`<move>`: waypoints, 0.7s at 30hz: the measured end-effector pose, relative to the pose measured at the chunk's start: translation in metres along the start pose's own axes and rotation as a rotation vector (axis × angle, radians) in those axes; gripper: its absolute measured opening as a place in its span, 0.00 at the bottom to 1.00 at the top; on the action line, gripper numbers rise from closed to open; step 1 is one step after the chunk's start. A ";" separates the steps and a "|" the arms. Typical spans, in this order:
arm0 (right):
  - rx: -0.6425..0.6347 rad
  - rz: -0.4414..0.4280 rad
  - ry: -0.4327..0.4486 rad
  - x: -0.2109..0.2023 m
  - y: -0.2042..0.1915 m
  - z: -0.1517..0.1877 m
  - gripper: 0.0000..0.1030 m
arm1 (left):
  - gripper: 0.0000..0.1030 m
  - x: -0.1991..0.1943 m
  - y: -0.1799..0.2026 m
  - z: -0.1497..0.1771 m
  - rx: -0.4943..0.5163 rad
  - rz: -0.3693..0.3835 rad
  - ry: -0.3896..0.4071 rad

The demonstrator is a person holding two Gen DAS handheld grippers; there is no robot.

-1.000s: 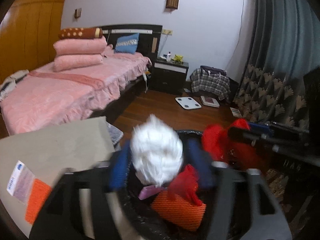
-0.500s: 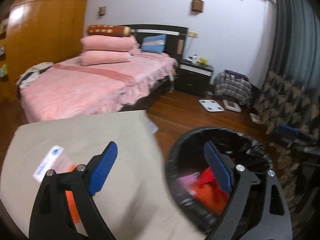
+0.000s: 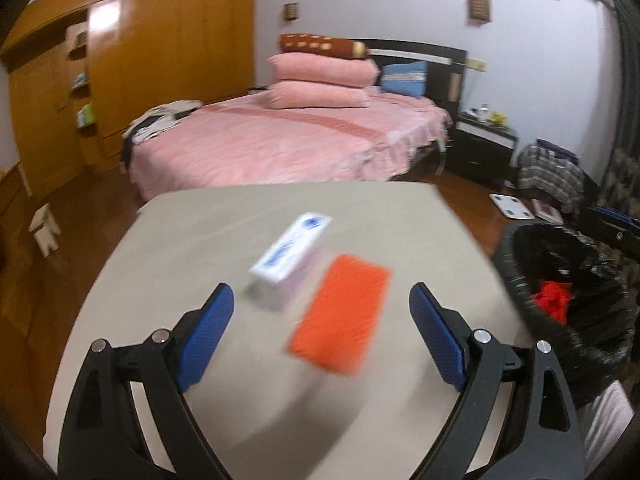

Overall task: Collect trash
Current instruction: 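Grasp the orange mesh pad with the right tool and lift it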

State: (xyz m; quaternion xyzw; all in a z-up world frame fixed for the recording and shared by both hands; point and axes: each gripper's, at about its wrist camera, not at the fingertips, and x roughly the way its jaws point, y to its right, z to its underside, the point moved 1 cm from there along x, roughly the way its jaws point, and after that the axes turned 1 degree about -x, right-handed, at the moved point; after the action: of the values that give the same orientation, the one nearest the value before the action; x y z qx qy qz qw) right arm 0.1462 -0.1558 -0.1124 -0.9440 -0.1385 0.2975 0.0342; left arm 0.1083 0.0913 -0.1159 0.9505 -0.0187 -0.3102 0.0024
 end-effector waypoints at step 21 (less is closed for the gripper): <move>-0.158 -0.085 -0.251 0.112 -0.136 0.057 0.94 | 0.84 0.055 -0.120 0.032 -0.093 -0.108 -0.170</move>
State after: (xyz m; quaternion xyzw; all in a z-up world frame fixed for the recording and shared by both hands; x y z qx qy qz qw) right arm 0.1689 0.0049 -0.2008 -0.8924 -0.2044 0.3998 -0.0451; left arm 0.1374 0.2091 -0.1763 0.9193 0.0466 -0.3899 0.0282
